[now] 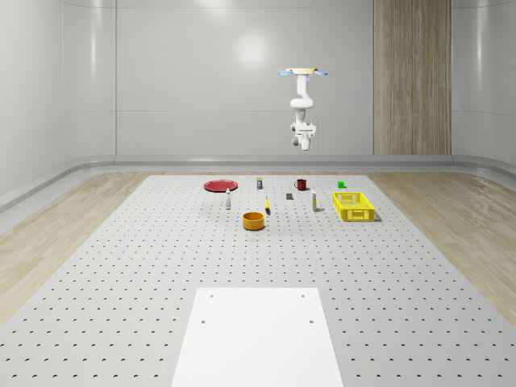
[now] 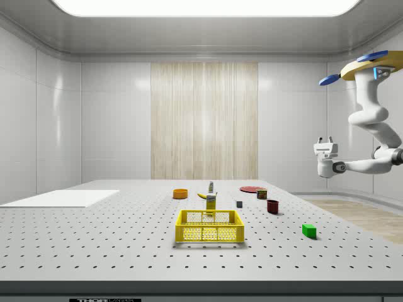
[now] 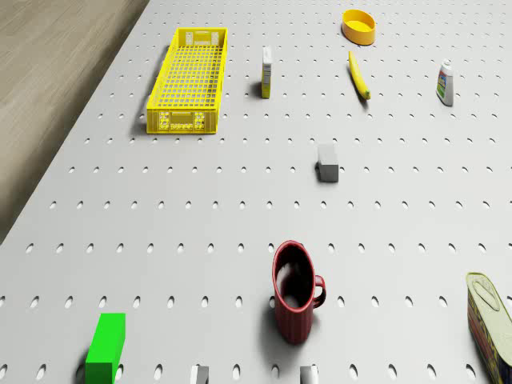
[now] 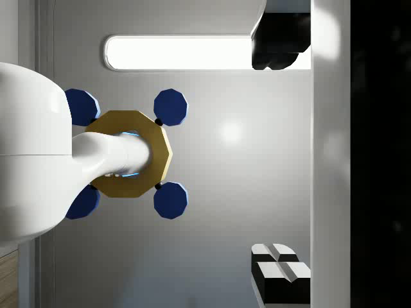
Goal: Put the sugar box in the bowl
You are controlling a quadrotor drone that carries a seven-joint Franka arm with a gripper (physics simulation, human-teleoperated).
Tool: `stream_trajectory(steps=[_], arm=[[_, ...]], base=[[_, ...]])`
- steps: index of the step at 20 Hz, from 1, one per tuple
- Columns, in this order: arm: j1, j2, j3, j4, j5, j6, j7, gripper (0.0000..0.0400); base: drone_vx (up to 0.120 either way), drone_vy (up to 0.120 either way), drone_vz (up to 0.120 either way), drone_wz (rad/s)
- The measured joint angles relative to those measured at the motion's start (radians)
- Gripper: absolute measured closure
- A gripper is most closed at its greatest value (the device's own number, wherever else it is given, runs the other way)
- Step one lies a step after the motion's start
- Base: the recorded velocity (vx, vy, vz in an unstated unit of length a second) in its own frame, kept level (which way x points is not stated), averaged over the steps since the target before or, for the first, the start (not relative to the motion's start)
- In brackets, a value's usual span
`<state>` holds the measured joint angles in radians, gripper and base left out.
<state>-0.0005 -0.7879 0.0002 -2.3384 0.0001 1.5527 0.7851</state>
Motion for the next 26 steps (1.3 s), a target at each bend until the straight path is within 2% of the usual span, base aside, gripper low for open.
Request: stream_trajectory(steps=[6, 12, 18, 26], arm=[[-0.003, 0.025, 0.001, 0.128, 0.001, -0.098, -0.002, 0.0000], [-0.004, 0.065, 0.003, 0.236, 0.002, -0.162, -0.002, 0.0000], [-0.006, 0.082, 0.003, 0.283, 0.002, -0.187, -0.003, 0.0000], [-0.007, 0.085, 0.004, 0.296, 0.002, -0.190, -0.003, 0.0000]], base=[[0.000, 0.000, 0.000, 0.000], [0.000, 0.000, 0.000, 0.000], [0.000, 0.000, 0.000, 0.000], [0.000, 0.000, 0.000, 0.000]])
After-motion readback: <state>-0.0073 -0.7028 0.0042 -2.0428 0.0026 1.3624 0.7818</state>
